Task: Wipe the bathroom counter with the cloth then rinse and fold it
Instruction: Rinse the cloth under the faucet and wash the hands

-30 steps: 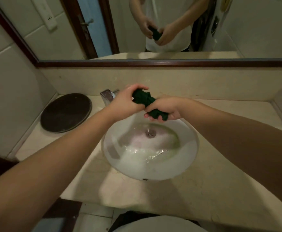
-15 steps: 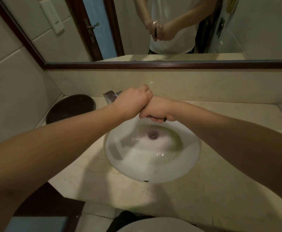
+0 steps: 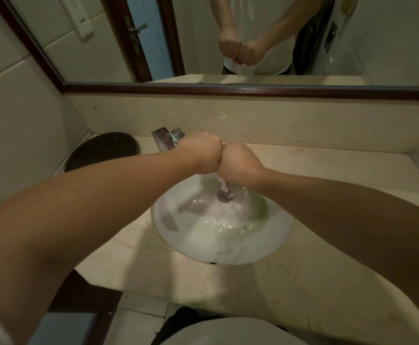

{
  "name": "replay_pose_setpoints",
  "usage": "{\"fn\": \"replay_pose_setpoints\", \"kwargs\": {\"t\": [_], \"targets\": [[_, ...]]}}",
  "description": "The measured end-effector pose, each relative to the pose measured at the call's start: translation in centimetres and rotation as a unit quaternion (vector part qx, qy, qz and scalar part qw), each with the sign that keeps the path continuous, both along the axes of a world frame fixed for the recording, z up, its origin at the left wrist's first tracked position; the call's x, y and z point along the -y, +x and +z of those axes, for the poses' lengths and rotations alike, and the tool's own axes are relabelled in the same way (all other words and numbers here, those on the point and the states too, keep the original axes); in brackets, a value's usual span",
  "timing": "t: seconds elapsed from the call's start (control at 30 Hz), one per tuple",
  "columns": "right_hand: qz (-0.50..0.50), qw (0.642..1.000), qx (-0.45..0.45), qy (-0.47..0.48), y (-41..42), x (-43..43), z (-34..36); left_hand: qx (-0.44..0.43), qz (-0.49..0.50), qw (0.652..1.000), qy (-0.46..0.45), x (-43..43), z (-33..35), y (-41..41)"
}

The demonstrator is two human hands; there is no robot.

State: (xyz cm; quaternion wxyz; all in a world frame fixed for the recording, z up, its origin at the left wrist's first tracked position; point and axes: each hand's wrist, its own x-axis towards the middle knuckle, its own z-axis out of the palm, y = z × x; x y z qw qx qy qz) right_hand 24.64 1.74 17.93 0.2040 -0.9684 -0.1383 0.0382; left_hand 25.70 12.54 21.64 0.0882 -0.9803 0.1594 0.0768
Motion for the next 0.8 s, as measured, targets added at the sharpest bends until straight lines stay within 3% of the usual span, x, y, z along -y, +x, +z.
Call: {"fn": "replay_pose_setpoints", "kwargs": {"t": [0.23, 0.37, 0.6, 0.7, 0.8], "targets": [[0.115, 0.981, 0.049, -0.15, 0.7, 1.0, -0.9, -0.108, 0.085, 0.982, -0.126, -0.2, -2.8, -0.3], [0.172, 0.961, 0.069, -0.207, 0.2, 1.0, -1.4, -0.214, 0.187, 0.918, -0.276, -0.4, -5.0, -1.7], [0.253, 0.941, 0.061, -0.217, 0.5, 0.9, -2.9, -0.278, 0.284, 0.843, -0.362, -0.5, -6.4, -3.6], [0.256, 0.934, 0.09, -0.23, 1.0, 1.0, -3.7, -0.257, 0.306, 0.832, -0.385, -0.2, -7.0, -3.8], [0.213, 0.954, 0.102, -0.185, 1.1, 0.9, -4.1, -0.259, 0.313, 0.833, -0.376, -0.3, -6.8, -3.5]]}}
